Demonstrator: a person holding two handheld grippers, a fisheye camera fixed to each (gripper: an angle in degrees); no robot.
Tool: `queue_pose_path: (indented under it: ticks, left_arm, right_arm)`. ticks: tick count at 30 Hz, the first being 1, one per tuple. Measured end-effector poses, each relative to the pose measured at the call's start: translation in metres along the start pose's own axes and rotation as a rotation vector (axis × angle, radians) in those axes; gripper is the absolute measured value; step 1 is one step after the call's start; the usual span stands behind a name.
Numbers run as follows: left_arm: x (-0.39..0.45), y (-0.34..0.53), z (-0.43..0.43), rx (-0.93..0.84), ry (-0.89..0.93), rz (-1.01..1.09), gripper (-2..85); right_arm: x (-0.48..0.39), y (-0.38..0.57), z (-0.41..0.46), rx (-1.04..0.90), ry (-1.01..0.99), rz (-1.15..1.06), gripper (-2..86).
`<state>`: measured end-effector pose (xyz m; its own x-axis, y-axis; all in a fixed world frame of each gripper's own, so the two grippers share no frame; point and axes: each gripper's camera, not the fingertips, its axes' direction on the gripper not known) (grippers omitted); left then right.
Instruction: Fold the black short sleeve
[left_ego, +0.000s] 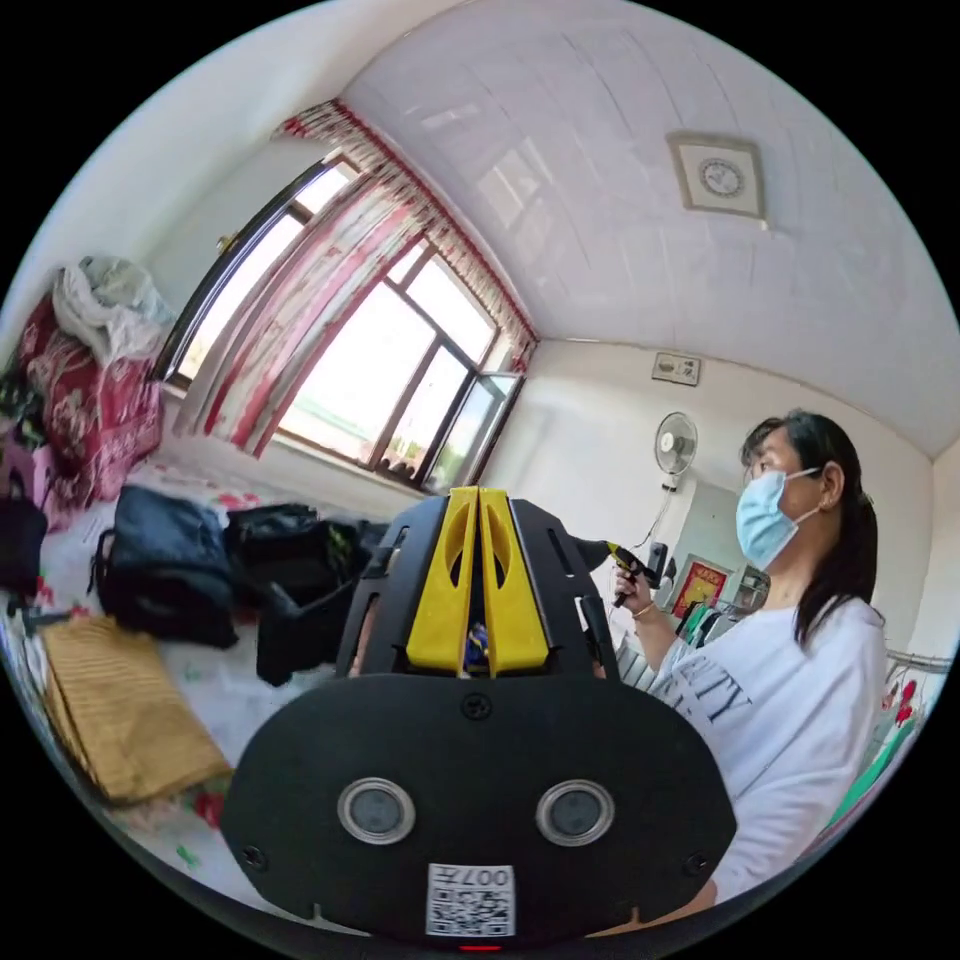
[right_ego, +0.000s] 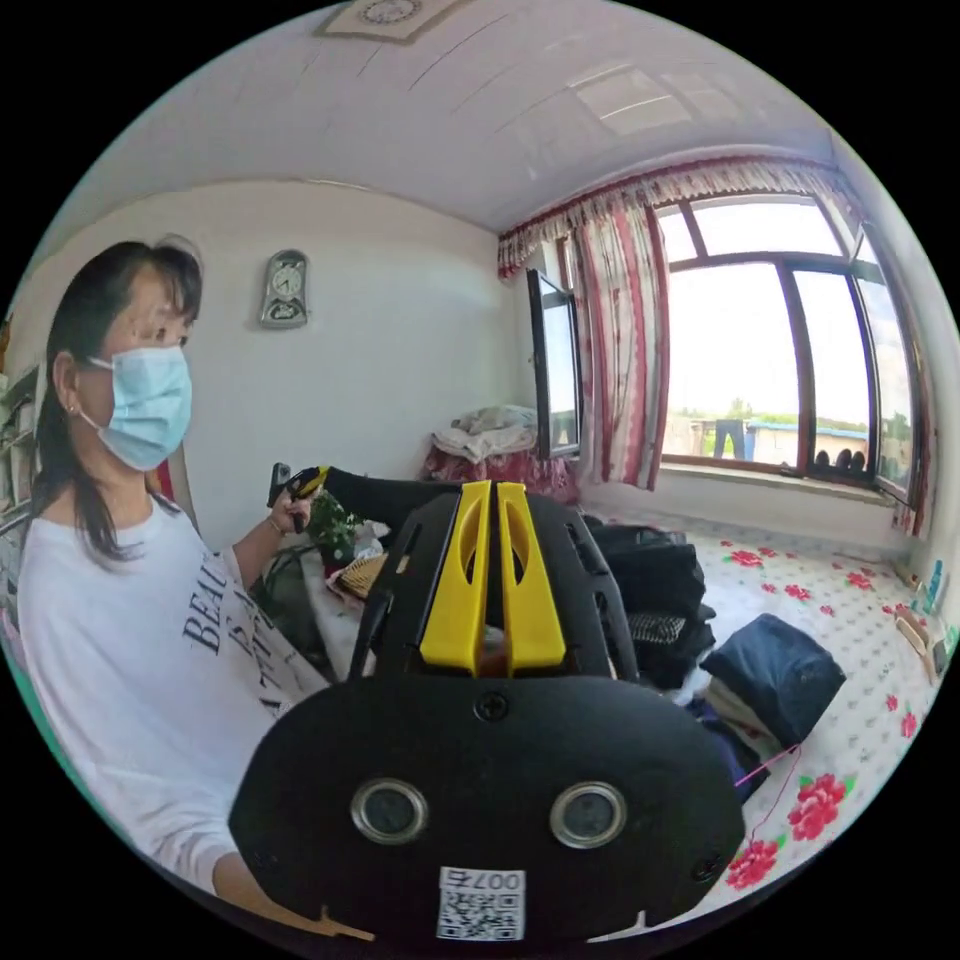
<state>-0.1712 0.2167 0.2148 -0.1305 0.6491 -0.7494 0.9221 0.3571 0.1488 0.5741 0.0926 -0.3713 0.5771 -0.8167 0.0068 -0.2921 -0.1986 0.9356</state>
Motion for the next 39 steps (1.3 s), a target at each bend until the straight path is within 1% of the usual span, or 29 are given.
queue_pose_path:
  ticks: [2, 4, 5, 7, 8, 10, 12, 13, 16, 20, 22, 27, 29, 32, 33, 35, 39]
  left_arm:
    - [-0.005, 0.040, -0.008, -0.054, -0.053, -0.070, -1.0]
    - [-0.022, 0.108, -0.018, -0.147, -0.177, -0.228, -1.0]
    - [-0.028, 0.127, -0.020, -0.171, -0.214, -0.283, -1.0]
    - [-0.056, 0.204, -0.025, -0.296, -0.354, -0.495, -1.0]
    - [-0.065, 0.223, -0.027, -0.321, -0.379, -0.575, -1.0]
    - [-0.092, 0.288, -0.035, -0.352, -0.403, -0.815, -1.0]
    - [-0.103, 0.315, -0.040, -0.349, -0.448, -0.899, -1.0]
    - [-0.107, 0.323, -0.040, -0.375, -0.478, -0.925, -1.0]
    - [-0.112, 0.321, -0.029, -0.487, -0.548, -0.866, -1.0]
    - [-0.122, 0.320, -0.022, -0.540, -0.582, -0.824, -1.0]
    - [-0.132, 0.329, -0.016, -0.582, -0.613, -0.842, -1.0]
    - [-0.154, 0.344, -0.006, -0.631, -0.663, -0.890, -0.9]
    - [-0.163, 0.348, -0.005, -0.657, -0.729, -0.909, -0.9]
    - [-0.178, 0.349, -0.007, -0.649, -0.757, -0.945, -0.9]
    - [-0.183, 0.345, -0.007, -0.638, -0.767, -0.949, -0.9]
    - [-0.192, 0.336, -0.005, -0.627, -0.778, -0.931, -0.9]
    - [-0.224, 0.305, 0.013, -0.614, -0.777, -0.849, -0.9]
  right_arm:
    - [-0.009, 0.037, 0.006, -0.099, 0.026, 0.027, -0.3]
    - [-0.013, 0.101, 0.024, -0.233, 0.041, 0.130, -0.3]
    - [-0.011, 0.119, 0.030, -0.267, 0.038, 0.174, -0.3]
    - [0.001, 0.199, 0.061, -0.442, 0.042, 0.385, -0.3]
    - [0.004, 0.219, 0.069, -0.484, 0.038, 0.434, -0.3]
    - [0.011, 0.290, 0.099, -0.654, 0.037, 0.573, -0.3]
    - [0.016, 0.325, 0.113, -0.734, 0.007, 0.637, -0.3]
    - [0.019, 0.338, 0.118, -0.759, -0.011, 0.663, -0.2]
    - [0.021, 0.349, 0.126, -0.807, 0.003, 0.629, -0.2]
    - [0.032, 0.364, 0.134, -0.870, 0.011, 0.611, -0.2]
    - [0.042, 0.383, 0.141, -0.915, 0.019, 0.640, -0.2]
    - [0.062, 0.422, 0.155, -0.956, 0.011, 0.734, -0.1]
    - [0.070, 0.434, 0.159, -0.978, 0.024, 0.756, 0.0]
    - [0.092, 0.446, 0.164, -0.982, 0.047, 0.820, 0.6]
    - [0.101, 0.446, 0.164, -0.983, 0.097, 0.829, 1.2]
    - [0.114, 0.441, 0.162, -0.953, 0.167, 0.823, 2.2]
    - [0.156, 0.422, 0.159, -0.786, 0.264, 0.874, 4.1]
